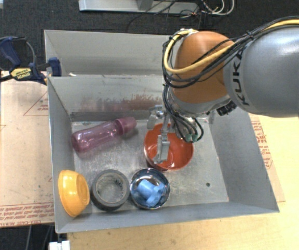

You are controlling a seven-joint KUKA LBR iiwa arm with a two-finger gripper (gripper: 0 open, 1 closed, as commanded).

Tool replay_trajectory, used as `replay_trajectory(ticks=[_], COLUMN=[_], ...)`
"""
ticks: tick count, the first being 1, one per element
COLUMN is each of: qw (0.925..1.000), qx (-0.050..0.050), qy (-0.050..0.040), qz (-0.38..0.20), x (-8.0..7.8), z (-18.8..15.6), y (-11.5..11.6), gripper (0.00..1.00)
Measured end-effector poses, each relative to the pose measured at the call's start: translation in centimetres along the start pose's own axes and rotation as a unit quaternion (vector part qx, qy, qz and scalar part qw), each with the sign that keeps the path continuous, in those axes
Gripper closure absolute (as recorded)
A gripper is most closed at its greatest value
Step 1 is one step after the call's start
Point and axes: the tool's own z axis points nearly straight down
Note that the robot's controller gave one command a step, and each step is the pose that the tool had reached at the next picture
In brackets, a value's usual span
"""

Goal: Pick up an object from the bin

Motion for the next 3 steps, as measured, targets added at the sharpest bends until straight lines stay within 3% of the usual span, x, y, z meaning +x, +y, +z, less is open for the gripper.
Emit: replay_trajectory(ticks=[1, 2, 3], qw=[0.9999, 1.0, 1.0], qx=[0.0, 0.0, -0.001], qy=[0.0004, 0.0021, -0.0052], qz=[0.011, 0.007, 0.007], x=[-0.1, -0.1, -0.5], z=[-10.6, -9.6, -12.5], y=[0.3, 0.2, 0.4], gripper=[0.0, 0.0, 1.0])
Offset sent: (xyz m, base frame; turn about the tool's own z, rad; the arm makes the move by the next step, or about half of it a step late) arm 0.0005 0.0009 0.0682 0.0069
